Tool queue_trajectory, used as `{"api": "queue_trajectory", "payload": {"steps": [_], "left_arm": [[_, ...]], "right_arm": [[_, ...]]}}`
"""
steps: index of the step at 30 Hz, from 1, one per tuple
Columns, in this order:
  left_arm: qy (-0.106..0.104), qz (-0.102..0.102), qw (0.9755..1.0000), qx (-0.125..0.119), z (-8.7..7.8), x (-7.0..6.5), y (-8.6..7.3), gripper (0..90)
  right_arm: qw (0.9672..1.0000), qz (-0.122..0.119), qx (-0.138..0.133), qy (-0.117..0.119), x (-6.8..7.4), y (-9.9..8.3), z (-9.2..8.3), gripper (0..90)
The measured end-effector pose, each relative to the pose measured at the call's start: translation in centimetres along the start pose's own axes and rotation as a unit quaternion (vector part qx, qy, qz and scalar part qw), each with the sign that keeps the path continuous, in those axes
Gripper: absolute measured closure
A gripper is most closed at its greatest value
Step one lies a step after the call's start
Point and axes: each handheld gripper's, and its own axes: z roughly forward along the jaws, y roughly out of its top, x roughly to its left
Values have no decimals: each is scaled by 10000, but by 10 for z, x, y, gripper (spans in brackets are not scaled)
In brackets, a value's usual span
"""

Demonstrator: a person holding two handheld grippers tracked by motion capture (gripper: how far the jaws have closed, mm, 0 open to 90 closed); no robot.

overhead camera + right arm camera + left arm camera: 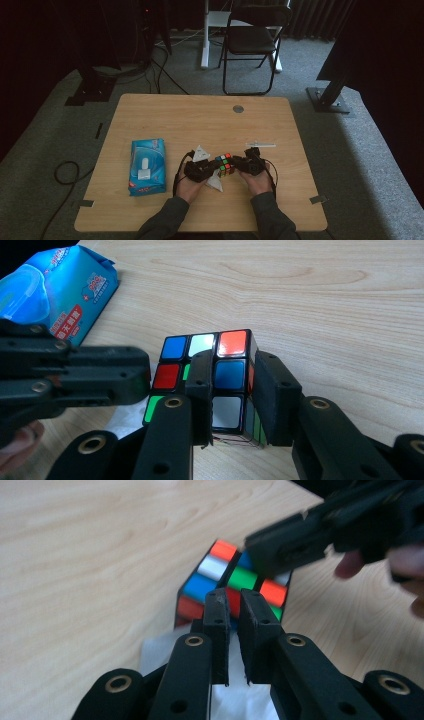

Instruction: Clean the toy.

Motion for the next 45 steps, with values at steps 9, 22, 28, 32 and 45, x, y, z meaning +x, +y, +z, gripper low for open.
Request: {"api": "queue_trajectory", "payload": {"steps": [9,22,28,32,45], "left_arm": [[163,-3,9997,177,5,1,-10,828],[99,-53,9998,178,5,2,-11,810],[109,-47,9998,183,5,4,-9,805],[103,-63,9997,199,6,4,-10,805],[91,-60,9997,222,7,3,-11,804]], "right_arm": [[9995,-240,-3,-217,3,1,-2,711],[9909,-1064,10,-829,21,1,-1,720],[9999,-127,-5,-91,-2,1,-2,710],[9999,82,-58,-130,-15,2,-7,705],[9918,1242,-18,-304,-67,-4,-24,868]]}}
